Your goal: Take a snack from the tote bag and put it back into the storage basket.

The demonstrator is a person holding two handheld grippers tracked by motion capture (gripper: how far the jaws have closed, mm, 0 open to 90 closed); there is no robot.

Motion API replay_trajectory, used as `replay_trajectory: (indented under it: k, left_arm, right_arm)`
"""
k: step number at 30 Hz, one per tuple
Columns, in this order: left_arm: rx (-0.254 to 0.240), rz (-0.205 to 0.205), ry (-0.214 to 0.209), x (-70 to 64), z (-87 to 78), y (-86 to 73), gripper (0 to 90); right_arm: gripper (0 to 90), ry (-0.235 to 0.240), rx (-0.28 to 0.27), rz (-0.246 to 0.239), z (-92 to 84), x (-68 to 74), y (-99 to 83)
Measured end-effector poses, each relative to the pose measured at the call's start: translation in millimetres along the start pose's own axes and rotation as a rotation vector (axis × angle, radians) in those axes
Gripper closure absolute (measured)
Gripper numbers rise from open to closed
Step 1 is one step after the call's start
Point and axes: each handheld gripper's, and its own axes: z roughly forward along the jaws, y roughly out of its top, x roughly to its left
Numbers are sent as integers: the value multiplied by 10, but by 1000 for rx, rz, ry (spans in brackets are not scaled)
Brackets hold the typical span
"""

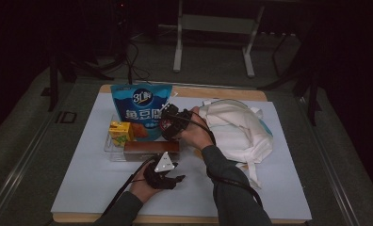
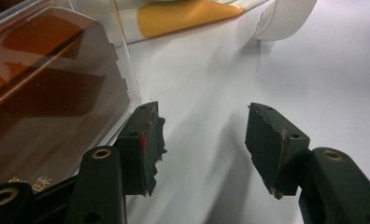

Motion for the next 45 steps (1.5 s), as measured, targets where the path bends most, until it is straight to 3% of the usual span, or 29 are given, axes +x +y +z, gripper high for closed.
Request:
replay_trajectory:
  k: [27,45]
  left_arm:
    - [1,-2,-4,-2,3,1,447]
    - [2,-2,-4,-3,4,2,446]
  right_arm:
    - [253,13,55,22,78,0,-33]
    - [252,14,76,10,116,12,-40]
